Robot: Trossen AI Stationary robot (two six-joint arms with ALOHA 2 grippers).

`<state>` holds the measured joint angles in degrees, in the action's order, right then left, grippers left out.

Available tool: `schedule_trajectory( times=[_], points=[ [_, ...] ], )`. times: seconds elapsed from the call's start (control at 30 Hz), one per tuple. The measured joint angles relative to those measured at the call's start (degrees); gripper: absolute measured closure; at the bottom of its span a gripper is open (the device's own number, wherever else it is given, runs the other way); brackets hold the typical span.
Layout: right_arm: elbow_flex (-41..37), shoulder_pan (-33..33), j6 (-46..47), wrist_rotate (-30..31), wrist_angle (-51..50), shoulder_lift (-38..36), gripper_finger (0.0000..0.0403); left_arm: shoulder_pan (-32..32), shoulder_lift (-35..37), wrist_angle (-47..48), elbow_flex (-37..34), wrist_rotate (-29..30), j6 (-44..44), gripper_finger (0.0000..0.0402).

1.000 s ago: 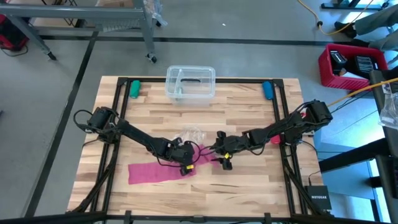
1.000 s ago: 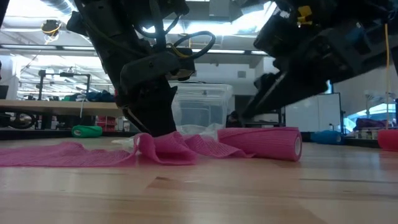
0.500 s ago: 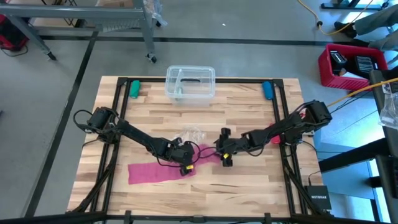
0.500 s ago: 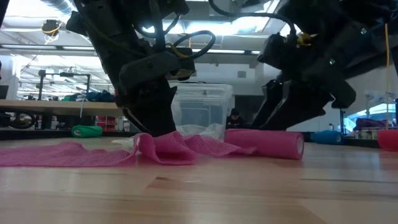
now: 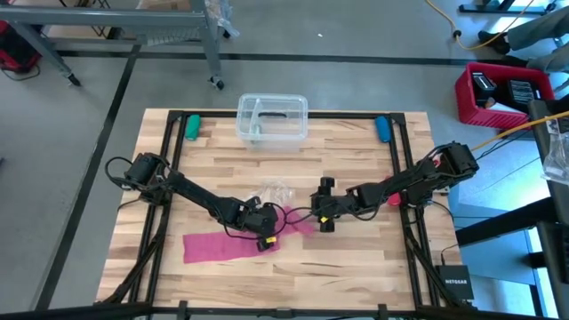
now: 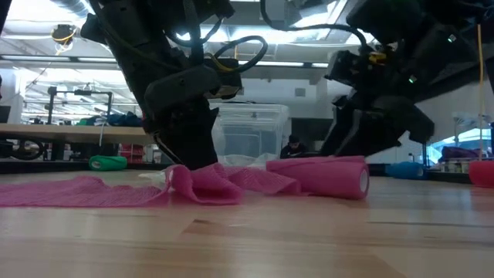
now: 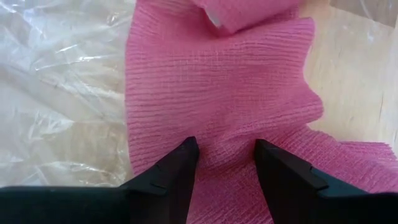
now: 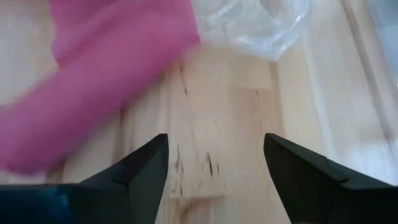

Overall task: Roll bandage
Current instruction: Roll the pink bandage

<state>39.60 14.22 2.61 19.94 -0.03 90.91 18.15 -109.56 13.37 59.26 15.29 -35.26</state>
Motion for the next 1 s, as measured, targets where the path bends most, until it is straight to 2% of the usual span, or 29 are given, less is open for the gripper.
schedule_trajectory(
  times=[0.07, 0.3, 0.4, 0.5, 0.67, 0.8, 1.0],
  points=[
    [0.7, 0.0, 0.0, -1.3, -0.5, -0.4, 0.0139, 0.0, 0.0, -0.1, 0.0, 0.0, 0.0, 0.0244],
    [3.1, 0.9, 1.2, -13.9, 4.1, -0.8, 0.0139, 0.0, 0.0, -0.3, 0.0, 0.0, 0.1, 0.0244],
    [2.9, 3.1, 0.2, -15.5, 7.6, -0.1, 0.0139, 0.0, 0.0, -0.4, 0.0, 0.0, 0.2, 0.0244],
    [2.9, 5.2, 0.0, -12.8, 9.6, 2.0, 0.0139, 0.0, 0.0, -0.7, 0.0, 0.0, 0.6, 0.0244],
    [2.9, 5.6, 1.1, -3.4, 10.4, 7.1, 0.0139, 0.0, 0.0, -0.9, 0.0, 0.0, 0.8, 0.0244],
    [3.2, 5.8, 2.3, 1.2, 11.5, 9.2, 0.0139, 0.0, -0.1, -0.7, 0.1, 0.1, 0.8, 0.0244],
    [3.3, 5.7, 2.4, 10.8, 5.4, 8.8, 0.0139, 0.8, -0.1, -0.6, 0.1, 0.6, 0.8, 0.0244]
  ],
)
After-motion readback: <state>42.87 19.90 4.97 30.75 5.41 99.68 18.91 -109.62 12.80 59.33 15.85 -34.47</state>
